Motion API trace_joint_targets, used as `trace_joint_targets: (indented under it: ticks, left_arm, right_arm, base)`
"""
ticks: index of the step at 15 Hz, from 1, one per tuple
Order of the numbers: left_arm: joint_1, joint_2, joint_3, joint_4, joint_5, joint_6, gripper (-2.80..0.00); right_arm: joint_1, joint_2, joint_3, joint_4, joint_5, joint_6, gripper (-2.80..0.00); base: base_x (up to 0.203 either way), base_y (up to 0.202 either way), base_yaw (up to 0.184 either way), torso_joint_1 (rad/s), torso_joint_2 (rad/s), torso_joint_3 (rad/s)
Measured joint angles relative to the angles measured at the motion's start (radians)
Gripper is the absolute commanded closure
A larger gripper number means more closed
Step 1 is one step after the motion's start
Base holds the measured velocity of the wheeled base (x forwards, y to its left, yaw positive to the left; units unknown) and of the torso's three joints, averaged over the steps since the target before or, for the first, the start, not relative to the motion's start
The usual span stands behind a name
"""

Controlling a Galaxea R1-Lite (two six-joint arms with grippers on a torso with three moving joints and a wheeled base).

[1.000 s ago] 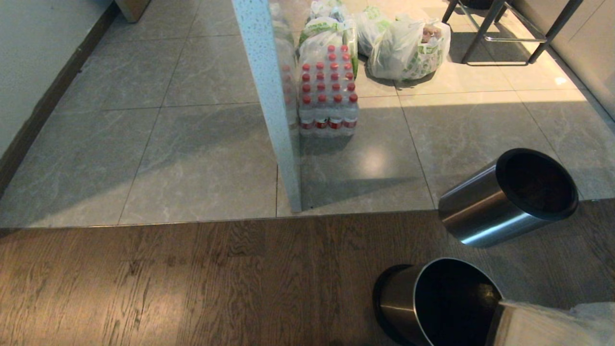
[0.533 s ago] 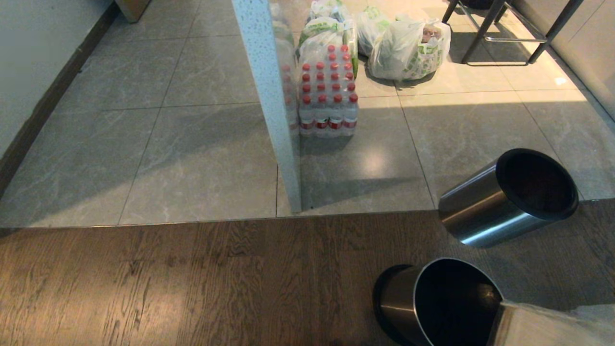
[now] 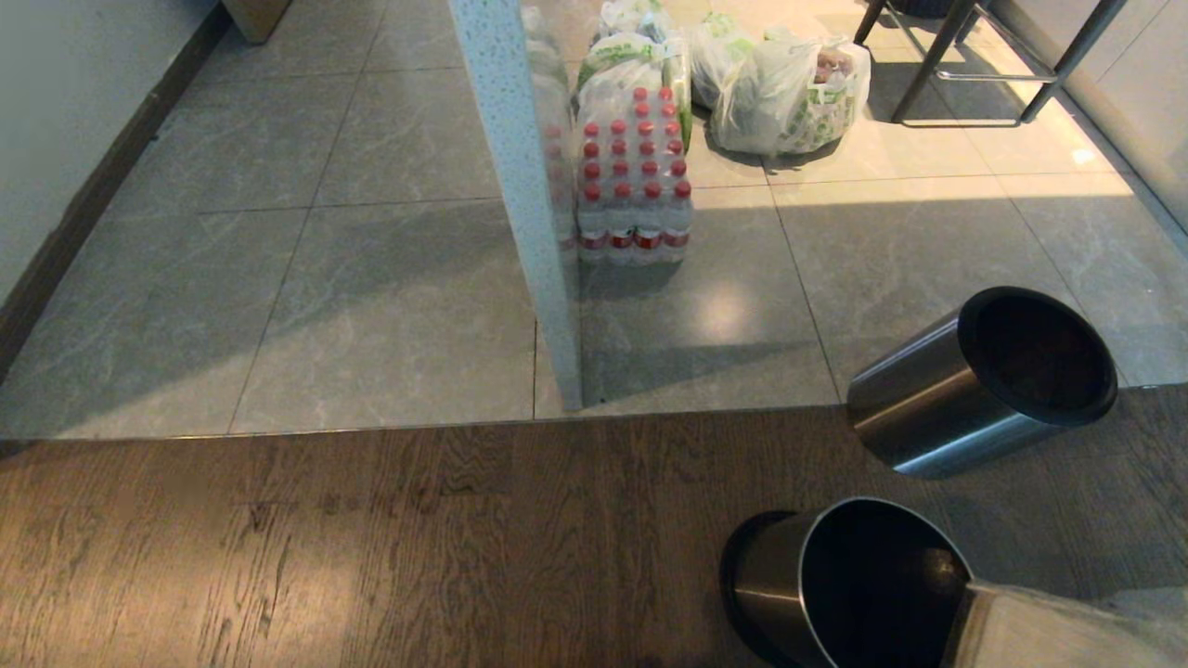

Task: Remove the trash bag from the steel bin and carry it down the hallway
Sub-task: Put the trash bag at the door

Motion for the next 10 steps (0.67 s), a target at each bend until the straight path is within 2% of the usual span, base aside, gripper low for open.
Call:
trace_joint_targets:
  ticks: [5, 10]
  left_arm:
    - [0.000, 0.000, 0.000, 0.000, 0.000, 0.009, 0.00]
    - [0.000, 0.000, 0.000, 0.000, 0.000, -0.004, 0.00]
  right_arm:
    - [0.000, 0.000, 0.000, 0.000, 0.000, 0.000, 0.00]
    - [0.000, 0.000, 0.000, 0.000, 0.000, 0.000, 0.00]
  base:
    - [0.000, 0.000, 0.000, -0.001, 0.00, 0.008]
    - [0.000, 0.000, 0.000, 0.001, 0.00, 0.166]
